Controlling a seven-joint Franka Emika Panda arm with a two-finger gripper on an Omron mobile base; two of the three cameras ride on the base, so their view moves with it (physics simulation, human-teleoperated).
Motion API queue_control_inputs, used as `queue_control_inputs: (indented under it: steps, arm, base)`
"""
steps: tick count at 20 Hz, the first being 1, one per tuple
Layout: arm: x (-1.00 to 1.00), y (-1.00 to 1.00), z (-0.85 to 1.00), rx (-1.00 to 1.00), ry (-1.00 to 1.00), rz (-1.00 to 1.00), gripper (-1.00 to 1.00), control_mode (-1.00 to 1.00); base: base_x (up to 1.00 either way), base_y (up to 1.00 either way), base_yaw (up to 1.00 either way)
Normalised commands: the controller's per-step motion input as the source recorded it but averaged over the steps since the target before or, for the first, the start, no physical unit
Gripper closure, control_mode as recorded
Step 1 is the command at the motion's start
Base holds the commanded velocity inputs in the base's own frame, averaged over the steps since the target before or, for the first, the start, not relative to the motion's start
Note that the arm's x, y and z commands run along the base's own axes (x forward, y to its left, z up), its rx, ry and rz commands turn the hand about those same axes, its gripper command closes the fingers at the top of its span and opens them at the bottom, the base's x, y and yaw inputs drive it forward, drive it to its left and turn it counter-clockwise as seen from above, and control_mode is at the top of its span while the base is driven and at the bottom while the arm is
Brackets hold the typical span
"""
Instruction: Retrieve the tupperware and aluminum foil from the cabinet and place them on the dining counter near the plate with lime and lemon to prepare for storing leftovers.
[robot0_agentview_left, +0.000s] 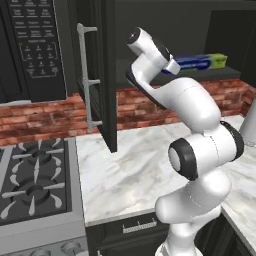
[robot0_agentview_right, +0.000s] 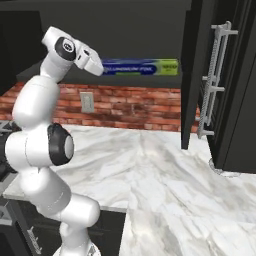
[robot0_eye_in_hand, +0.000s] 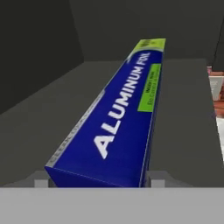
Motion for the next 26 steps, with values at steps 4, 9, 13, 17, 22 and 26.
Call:
queue_control_inputs:
  steps: [4,9,13,17,22,26]
  arm:
    - [-0.98,0.00,-0.07,0.00,-0.19,0.11,1.00,-1.00]
    - [-0.91,0.00,0.04,0.00,-0.15,0.12,1.00,-1.00]
    - [-0.93,0.21,0.14,-0.03,0.02,0.15,1.00,-1.00]
    - [-0.92,0.45,0.17,-0.06,0.13,0.07,1.00,-1.00]
    - [-0.92,0.37,0.07,-0.02,0.13,-0.04,1.00,-1.00]
    - [-1.00,0.07,0.00,0.00,0.12,-0.22,1.00,-1.00]
  base:
    - [0.00,0.00,0.00]
    - [0.00,0.00,0.00]
    - [0.00,0.00,0.00]
    - [0.00,0.00,0.00]
    - [0.00,0.00,0.00]
    - [0.00,0.00,0.00]
